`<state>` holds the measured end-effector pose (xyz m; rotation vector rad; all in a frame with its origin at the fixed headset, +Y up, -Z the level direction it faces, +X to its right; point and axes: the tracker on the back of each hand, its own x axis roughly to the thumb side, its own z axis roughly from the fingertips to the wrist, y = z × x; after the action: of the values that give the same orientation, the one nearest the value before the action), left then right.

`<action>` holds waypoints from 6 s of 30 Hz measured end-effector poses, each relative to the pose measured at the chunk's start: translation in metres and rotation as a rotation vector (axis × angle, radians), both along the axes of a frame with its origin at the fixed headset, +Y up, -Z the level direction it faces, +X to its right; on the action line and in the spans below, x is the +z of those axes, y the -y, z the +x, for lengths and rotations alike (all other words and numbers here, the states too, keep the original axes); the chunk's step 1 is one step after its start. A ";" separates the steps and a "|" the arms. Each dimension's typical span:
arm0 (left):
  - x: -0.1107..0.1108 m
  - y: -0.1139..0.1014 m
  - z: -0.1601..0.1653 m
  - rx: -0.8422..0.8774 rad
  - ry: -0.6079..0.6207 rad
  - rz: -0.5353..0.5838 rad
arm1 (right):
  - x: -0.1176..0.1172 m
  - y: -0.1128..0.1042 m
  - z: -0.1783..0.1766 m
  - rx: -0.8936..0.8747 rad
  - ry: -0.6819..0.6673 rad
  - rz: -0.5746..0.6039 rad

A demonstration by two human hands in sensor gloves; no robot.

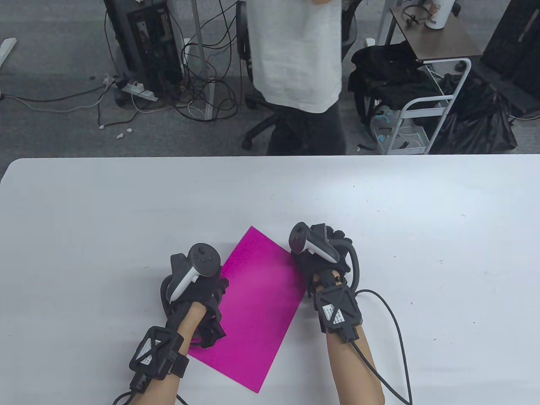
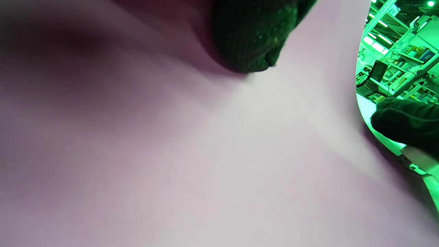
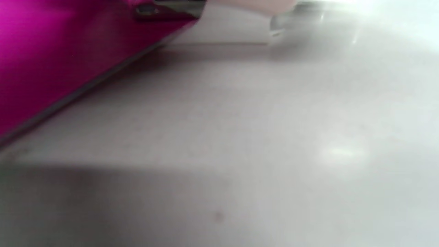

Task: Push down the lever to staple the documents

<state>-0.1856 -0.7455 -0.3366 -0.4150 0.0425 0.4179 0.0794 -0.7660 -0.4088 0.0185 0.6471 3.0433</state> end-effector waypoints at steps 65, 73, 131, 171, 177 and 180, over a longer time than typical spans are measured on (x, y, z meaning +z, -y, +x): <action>0.050 -0.027 -0.127 0.625 -0.294 0.094 | 0.083 -0.059 0.047 -0.202 -0.073 0.294; 0.051 -0.028 -0.124 0.561 -0.339 0.150 | 0.128 -0.047 0.082 -0.212 -0.109 0.371; 0.028 0.010 -0.065 -0.433 -0.303 0.175 | 0.129 -0.039 0.091 -0.327 -0.116 0.301; 0.033 0.002 -0.078 -0.337 -0.354 0.095 | 0.130 -0.037 0.089 -0.322 -0.113 0.276; 0.045 -0.025 -0.085 -0.286 -0.343 0.210 | 0.130 -0.038 0.089 -0.326 -0.116 0.288; 0.054 -0.040 -0.083 -0.245 -0.274 0.293 | 0.130 -0.038 0.089 -0.328 -0.119 0.297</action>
<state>-0.2684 -0.7055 -0.2823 -0.0597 0.2918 0.2315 0.1684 -0.7279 -0.2786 0.2838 0.1670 2.7997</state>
